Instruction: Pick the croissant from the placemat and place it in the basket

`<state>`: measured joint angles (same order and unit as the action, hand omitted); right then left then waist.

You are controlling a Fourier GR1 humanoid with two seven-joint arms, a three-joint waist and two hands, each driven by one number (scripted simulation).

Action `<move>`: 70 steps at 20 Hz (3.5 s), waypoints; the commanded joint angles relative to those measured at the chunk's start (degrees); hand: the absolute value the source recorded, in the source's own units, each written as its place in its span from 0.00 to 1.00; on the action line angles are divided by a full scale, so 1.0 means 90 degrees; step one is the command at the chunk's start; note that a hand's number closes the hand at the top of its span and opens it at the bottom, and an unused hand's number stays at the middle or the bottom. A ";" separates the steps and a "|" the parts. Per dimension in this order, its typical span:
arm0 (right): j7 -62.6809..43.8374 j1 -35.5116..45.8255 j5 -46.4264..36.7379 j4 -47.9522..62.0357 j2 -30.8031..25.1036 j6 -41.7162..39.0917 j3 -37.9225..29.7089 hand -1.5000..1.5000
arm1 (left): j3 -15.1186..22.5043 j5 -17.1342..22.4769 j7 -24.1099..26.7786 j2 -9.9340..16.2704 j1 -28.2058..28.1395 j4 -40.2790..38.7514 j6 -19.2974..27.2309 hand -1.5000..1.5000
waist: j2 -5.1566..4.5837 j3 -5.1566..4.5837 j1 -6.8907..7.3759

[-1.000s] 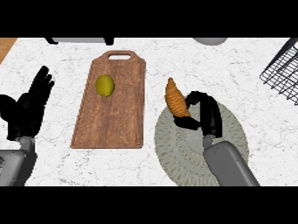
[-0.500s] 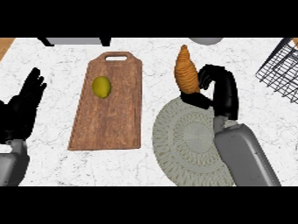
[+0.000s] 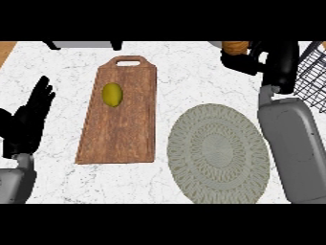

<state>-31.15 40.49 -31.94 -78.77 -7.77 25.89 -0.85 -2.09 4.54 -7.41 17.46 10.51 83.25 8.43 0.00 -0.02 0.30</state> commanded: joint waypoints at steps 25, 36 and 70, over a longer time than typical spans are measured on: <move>0.1731 0.2614 -0.0280 0.6049 -0.2355 -0.0032 -0.1721 1.00 | 0.0018 -0.0358 -0.0276 -0.0381 0.0516 0.0015 0.0028 0.50 | -0.0089 0.0009 0.0168; 0.3012 0.2493 0.0434 0.6983 -0.3049 -0.0387 -0.2558 1.00 | -0.0103 -0.0276 -0.0120 -0.0321 0.0159 0.0085 -0.0246 0.50 | -0.0121 0.0016 0.0256; 0.3009 0.2773 -0.2737 0.8383 -0.3877 -0.0758 -0.0035 1.00 | -0.0058 -0.0334 -0.0369 -0.0493 0.0491 0.0189 -0.0288 0.50 | -0.0224 0.0036 0.0492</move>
<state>-4.41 67.25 -56.46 -4.14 -42.47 18.27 -1.09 -3.25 1.33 -8.61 13.63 14.30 83.33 5.70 -1.59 0.07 4.06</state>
